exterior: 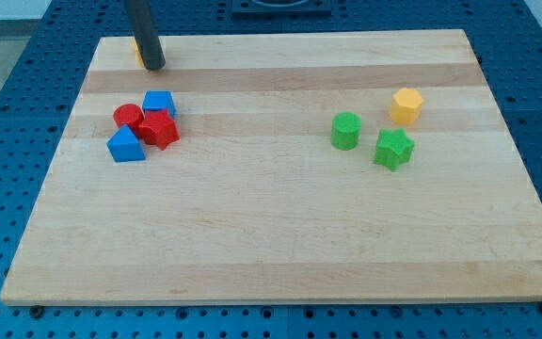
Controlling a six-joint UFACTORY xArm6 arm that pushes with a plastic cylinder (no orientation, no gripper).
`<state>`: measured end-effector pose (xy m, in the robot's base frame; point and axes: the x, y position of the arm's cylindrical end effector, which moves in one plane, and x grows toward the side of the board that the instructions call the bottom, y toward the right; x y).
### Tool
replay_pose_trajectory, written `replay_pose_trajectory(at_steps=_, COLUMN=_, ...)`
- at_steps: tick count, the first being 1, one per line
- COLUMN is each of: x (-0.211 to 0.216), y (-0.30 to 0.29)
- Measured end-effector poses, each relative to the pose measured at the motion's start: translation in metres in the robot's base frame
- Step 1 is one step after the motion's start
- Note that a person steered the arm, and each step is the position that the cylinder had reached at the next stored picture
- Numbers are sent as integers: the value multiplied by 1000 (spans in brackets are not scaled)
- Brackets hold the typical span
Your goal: Separate the red blocks and blue blocks
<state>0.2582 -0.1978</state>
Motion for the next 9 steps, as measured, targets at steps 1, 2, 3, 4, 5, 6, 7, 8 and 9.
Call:
replay_pose_trajectory(at_steps=1, x=0, y=0)
replay_pose_trajectory(at_steps=2, x=18, y=2)
replay_pose_trajectory(at_steps=3, x=40, y=-1)
replay_pose_trajectory(at_steps=4, x=55, y=-24)
replay_pose_trajectory(at_steps=5, x=68, y=-45)
replay_pose_trajectory(at_steps=6, x=89, y=-55)
replay_pose_trajectory(at_steps=7, x=102, y=-49)
replay_pose_trajectory(at_steps=8, x=119, y=-39)
replay_pose_trajectory(at_steps=9, x=140, y=-21)
